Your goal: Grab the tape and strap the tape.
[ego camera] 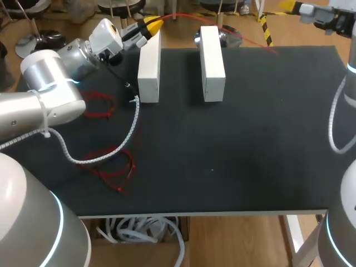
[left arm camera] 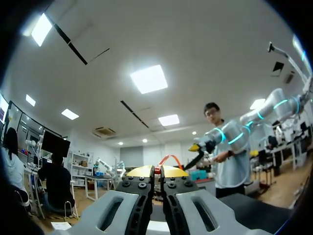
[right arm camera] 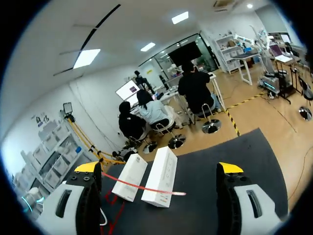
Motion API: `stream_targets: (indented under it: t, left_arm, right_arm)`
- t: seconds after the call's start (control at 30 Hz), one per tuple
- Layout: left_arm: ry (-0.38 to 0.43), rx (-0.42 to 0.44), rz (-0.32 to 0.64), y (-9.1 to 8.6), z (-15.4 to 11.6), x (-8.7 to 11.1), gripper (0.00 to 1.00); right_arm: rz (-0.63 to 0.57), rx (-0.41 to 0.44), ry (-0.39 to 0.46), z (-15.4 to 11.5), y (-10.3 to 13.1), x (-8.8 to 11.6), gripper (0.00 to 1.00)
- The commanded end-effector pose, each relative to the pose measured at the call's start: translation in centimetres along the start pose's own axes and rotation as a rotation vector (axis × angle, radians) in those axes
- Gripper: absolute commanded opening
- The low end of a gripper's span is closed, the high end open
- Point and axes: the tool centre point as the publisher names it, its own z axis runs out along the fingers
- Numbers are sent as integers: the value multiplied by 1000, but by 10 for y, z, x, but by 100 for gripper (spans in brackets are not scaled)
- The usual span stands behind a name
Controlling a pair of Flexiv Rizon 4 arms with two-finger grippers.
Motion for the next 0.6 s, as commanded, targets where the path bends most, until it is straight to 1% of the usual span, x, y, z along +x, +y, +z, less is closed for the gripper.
stream_targets:
  t: [0.03,0.23,0.3,0.47,0.53,0.57,0.6]
  left_arm:
    - [-1,3,1,2,0,0,0]
    - [-1,3,1,2,0,0,0]
    - [-1,3,1,2,0,0,0]
    - [-1,3,1,2,0,0,0]
    - [-1,3,1,2,0,0,0]
    - [-1,3,1,2,0,0,0]
    - [-1,3,1,2,0,0,0]
  right_arm:
    - [23,-237,-27,-45,-27,13,100]
    - [9,-260,-82,-56,-47,28,100]
    - [11,-291,-91,-59,-51,34,100]
    - [-3,-341,-126,-53,-64,46,100]
    - [-3,-382,-139,-50,-69,52,100]
    - [-3,-384,-147,-48,-72,55,100]
    - [-8,-404,-162,-45,-76,59,100]
